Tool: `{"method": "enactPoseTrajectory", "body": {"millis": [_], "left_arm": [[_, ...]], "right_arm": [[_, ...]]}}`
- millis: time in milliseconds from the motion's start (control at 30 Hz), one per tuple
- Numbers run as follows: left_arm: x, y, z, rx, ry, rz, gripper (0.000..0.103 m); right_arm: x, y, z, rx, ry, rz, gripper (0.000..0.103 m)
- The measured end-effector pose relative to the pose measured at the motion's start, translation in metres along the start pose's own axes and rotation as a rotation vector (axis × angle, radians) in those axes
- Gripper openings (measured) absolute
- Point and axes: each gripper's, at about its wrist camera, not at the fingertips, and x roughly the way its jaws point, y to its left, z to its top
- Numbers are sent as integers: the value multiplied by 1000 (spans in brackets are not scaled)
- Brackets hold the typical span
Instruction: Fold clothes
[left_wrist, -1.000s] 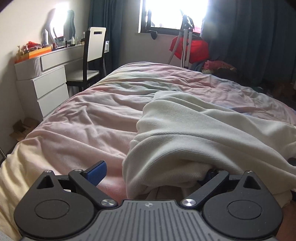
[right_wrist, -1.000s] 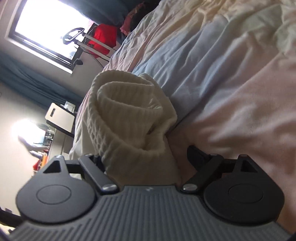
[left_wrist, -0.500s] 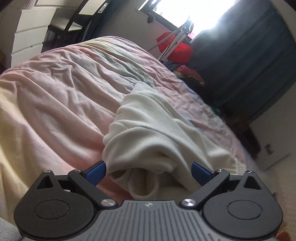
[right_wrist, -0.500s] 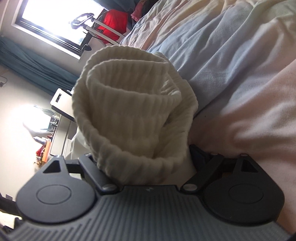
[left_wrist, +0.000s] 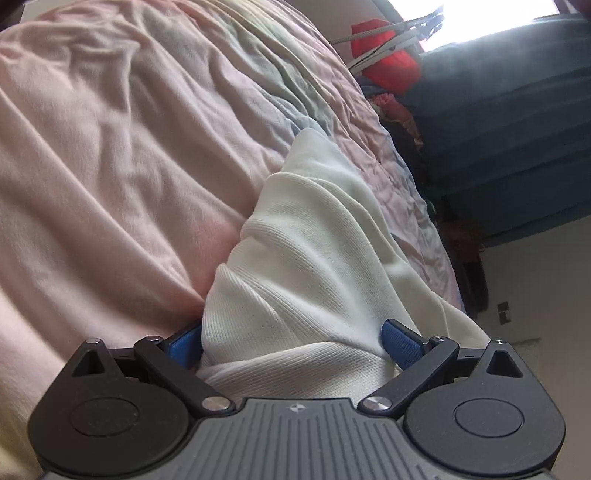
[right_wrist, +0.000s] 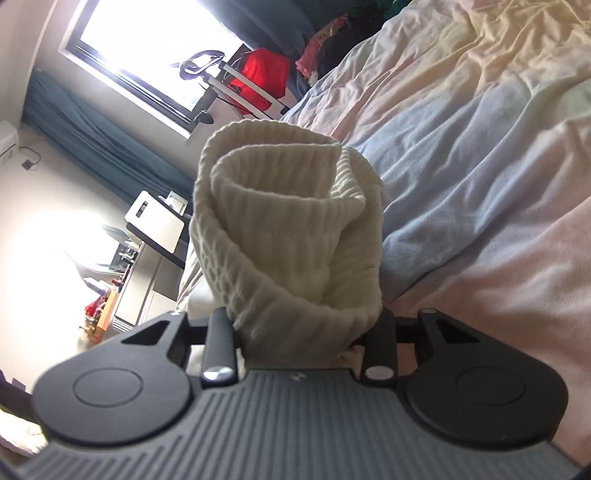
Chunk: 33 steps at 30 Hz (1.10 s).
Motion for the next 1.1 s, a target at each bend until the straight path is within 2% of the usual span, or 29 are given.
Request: {"method": "enactPoseTrajectory", "body": {"millis": [100,267,400,500,567,600,667,767,933,1100], "left_arm": [[2,0,-4,15,-11,8,98],[7,-3,-11,59,-28,33,95],[8,-3,-9,64,-40,41,91],[8,-5,-9,79,-51,43,86],[7,-8,-9,89,-58,41,80],[5,-8,-9,91,-63,36,78],[-1,-9,-9,95,-75,15,71],[-10,-17,-7,107,-86,-27,62],[-24,-60,4,146,-80,-91,55],[12,-151,11,220,-45,-113,55]], "right_arm": [[10,-7,-2,27,31,-30,40],[23,-19,-6,116,94,-77,66],[31,-14,-9,72,106,-85,69],[33,-7,-10,27,65,-123,62],[33,6,-11,-37,34,-154,50],[31,12,-12,-64,20,-165,47],[26,24,-10,-95,-5,-164,39],[13,39,-7,-115,-37,-138,35],[-13,61,16,-118,-91,-117,34],[-52,51,68,1,-204,-126,34]]}}
